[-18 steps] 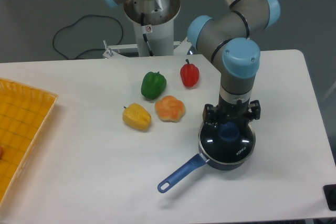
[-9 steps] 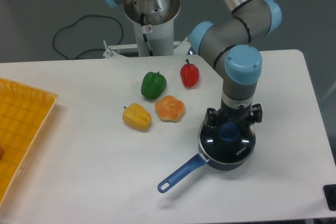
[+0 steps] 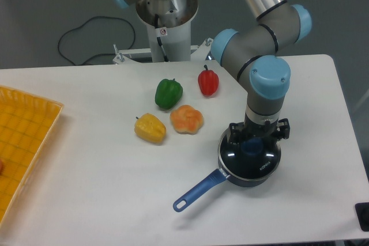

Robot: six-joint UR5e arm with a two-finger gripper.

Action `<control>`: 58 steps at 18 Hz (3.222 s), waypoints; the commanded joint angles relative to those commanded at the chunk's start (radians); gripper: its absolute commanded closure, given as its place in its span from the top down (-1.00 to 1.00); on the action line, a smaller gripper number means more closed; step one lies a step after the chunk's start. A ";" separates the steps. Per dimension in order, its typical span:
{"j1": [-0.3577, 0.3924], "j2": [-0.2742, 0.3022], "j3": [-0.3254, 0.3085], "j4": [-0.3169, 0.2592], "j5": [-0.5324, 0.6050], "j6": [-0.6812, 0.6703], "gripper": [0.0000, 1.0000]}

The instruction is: Open the lid

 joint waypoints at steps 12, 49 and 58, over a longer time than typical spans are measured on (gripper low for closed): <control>-0.005 -0.002 0.002 0.000 -0.002 -0.002 0.64; 0.012 0.077 0.000 -0.057 -0.021 0.008 0.17; 0.064 0.103 0.008 -0.127 -0.021 0.156 0.17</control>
